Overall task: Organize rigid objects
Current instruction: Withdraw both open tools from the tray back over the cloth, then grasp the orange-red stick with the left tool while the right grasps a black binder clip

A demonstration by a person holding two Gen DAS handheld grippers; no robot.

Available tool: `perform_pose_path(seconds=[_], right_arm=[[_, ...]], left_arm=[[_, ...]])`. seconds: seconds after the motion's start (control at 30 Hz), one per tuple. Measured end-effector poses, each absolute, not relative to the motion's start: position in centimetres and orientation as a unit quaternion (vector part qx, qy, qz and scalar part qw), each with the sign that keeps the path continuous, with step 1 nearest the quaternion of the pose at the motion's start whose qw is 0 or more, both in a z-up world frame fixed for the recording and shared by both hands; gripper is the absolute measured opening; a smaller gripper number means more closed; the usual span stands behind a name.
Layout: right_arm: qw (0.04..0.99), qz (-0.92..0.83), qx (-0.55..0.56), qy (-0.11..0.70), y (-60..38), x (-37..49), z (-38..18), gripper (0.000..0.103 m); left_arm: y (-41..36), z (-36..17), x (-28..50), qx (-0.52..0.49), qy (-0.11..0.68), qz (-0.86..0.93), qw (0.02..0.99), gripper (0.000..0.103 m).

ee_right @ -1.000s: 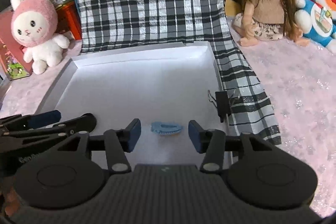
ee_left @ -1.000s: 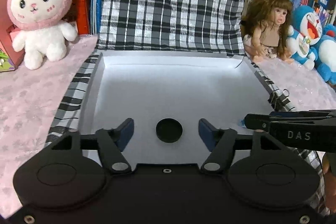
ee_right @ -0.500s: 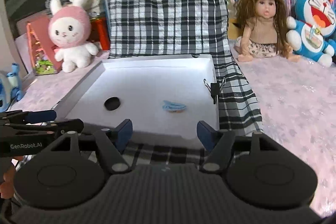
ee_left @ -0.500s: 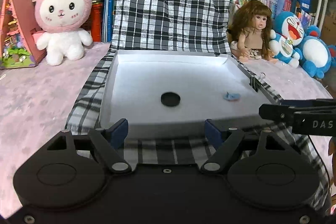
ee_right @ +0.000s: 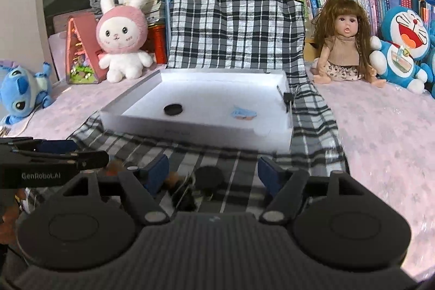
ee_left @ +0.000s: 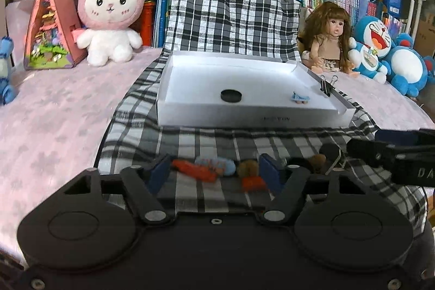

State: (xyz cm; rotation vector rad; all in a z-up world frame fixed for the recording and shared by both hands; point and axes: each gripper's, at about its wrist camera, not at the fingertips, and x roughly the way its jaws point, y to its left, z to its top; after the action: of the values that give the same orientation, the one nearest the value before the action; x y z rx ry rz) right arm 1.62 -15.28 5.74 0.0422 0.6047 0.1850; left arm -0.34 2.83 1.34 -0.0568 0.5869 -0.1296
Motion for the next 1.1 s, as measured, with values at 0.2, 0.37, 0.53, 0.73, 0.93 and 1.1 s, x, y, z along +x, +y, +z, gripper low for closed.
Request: perform_pose_path(seconds=[0.2, 0.37, 0.53, 0.73, 0.93, 1.1], right_arm=[[0.942, 0.109, 0.003, 0.319, -13.9, 0.8, 4.4, 0.053], [0.938, 0.114, -0.009, 0.328, -13.0, 1.3, 3.7, 0.040], [0.938, 0.124, -0.026, 0.323, -12.4, 1.9, 3.2, 0.027], [0.933, 0.145, -0.048, 0.325, -13.0, 1.4, 3.3, 0.027], [0.923, 0.186, -0.059, 0.330, -14.6, 0.6, 3.7, 0.027], [0.923, 0.187, -0.069, 0.331, -15.5, 0.1, 3.8, 0.046]], left_arm=[[1.8, 1.2, -1.8, -0.029, 0.288, -0.086, 0.953, 0.046], [-0.1, 0.7, -1.4, -0.020, 0.293, -0.099, 0.951, 0.046], [-1.1, -0.2, -0.4, -0.034, 0.297, -0.105, 0.948, 0.045], [-1.9, -0.7, -0.2, -0.007, 0.287, -0.095, 0.953, 0.046], [-2.3, -1.0, -0.4, 0.011, 0.282, -0.091, 0.955, 0.047], [-2.4, -1.1, -0.5, 0.016, 0.277, -0.090, 0.957, 0.047]])
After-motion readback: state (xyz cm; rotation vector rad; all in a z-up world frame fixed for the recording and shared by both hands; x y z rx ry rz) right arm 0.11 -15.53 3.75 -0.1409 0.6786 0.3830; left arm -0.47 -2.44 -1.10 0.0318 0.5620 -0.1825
